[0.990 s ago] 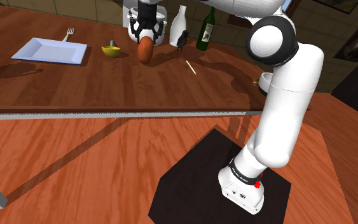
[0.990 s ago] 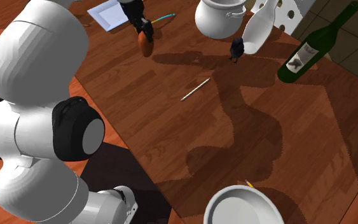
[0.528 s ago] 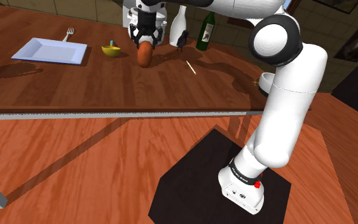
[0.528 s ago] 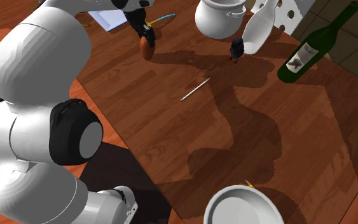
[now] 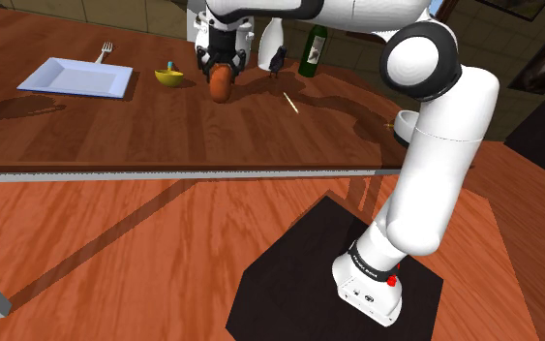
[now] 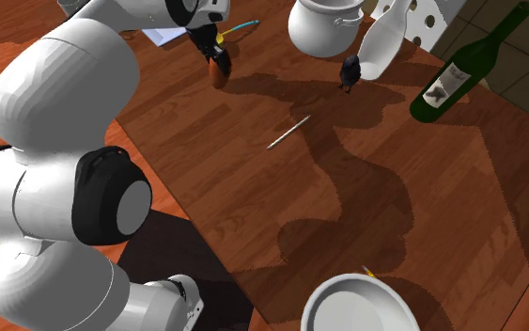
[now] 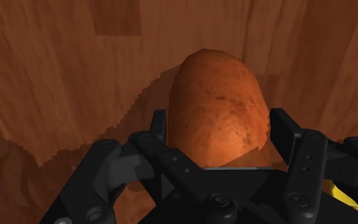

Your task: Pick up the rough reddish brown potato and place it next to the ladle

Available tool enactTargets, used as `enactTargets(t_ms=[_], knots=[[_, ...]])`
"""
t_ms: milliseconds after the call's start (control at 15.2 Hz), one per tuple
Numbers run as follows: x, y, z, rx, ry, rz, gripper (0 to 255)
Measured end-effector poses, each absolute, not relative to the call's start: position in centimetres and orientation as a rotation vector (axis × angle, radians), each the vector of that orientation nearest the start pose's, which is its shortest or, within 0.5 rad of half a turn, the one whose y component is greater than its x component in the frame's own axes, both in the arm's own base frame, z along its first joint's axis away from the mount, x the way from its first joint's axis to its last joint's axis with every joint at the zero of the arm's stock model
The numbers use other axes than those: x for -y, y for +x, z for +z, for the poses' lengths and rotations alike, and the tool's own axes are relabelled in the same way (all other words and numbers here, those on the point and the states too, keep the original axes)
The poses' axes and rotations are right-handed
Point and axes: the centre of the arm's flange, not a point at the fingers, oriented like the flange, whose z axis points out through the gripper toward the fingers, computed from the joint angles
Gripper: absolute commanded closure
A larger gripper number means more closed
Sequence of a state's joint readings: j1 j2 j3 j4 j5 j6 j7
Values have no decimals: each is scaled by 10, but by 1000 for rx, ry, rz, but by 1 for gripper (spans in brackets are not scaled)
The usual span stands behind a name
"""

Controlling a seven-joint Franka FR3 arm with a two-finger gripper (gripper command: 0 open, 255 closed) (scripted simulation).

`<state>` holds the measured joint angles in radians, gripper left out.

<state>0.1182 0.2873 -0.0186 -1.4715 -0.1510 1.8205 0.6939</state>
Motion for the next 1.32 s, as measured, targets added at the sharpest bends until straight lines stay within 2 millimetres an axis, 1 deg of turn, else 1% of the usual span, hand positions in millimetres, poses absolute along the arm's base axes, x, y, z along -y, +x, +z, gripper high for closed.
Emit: enactTargets(t_ms=[198,264,396,660,792,924,990,1122,1320], knots=[[-56,652,520,-900,-3127,-187,255],[-56,652,520,-900,-3127,-187,0],[-56,654,512,-899,-3133,-164,0],[-56,653,510,-898,-3135,-156,0],[-59,654,526,-899,-3135,-157,0],[-60,653,549,-899,-3134,-158,0],[-62,652,555,-899,-3134,-158,0],[-63,650,559,-898,-3135,-157,0],[-63,650,560,-898,-3135,-156,0]])
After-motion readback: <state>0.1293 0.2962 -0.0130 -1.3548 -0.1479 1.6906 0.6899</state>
